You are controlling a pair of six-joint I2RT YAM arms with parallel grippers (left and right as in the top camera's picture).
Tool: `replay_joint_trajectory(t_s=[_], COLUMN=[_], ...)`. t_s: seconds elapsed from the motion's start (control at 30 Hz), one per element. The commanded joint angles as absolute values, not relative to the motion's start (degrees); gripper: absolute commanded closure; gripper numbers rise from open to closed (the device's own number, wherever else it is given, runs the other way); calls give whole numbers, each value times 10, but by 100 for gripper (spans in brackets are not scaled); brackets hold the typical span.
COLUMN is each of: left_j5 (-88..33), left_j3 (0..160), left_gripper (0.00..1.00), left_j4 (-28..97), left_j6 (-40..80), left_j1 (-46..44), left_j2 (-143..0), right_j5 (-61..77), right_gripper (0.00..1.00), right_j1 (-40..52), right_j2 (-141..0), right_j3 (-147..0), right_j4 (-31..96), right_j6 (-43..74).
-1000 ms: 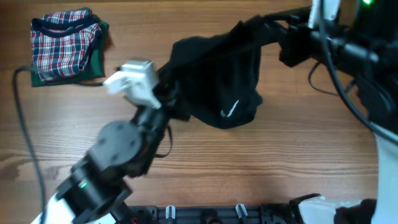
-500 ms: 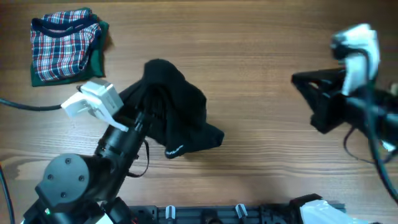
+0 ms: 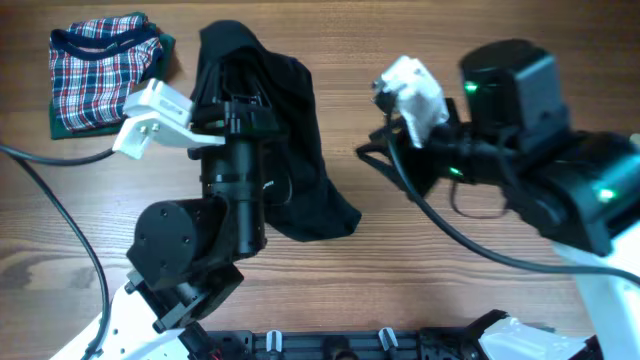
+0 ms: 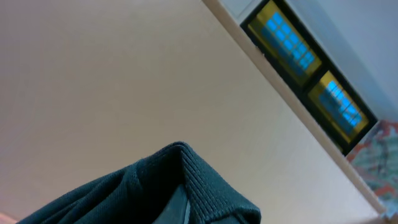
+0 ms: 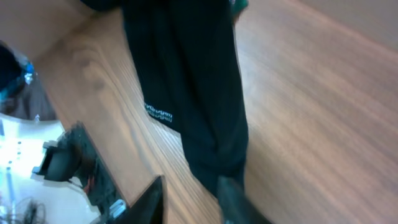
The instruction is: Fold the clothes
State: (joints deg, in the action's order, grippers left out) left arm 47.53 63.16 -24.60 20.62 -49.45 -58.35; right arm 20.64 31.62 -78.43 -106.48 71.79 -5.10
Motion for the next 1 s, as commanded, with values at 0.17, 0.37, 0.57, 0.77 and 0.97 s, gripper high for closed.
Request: replay_joint_trajectory(t_s=[0.17,0.37,0.57,0.77,0.97], left_j5=[496,496,499,562,550], left_j3=[642,642,642,642,642], left_gripper=[96,96,96,96,88], left_j4=[-255,-230,-159,-25,197], left_j6=[199,199,199,199,199], left_j1=[-517,-520,-520,-520,-520], left_j2=[-565,-565,-548,-512,-510], right_j5=[179,170,107,149,146], right_gripper=[47,47,96,96,96], right_j1=[376,394,375,295,283], right_j2=[-782,-785,-767,-668,-597], right_j3=[-846,-757,-754,-767,-776], right_j4=[408,240,236,275,340], right_j6=[146,150,119,34,-151])
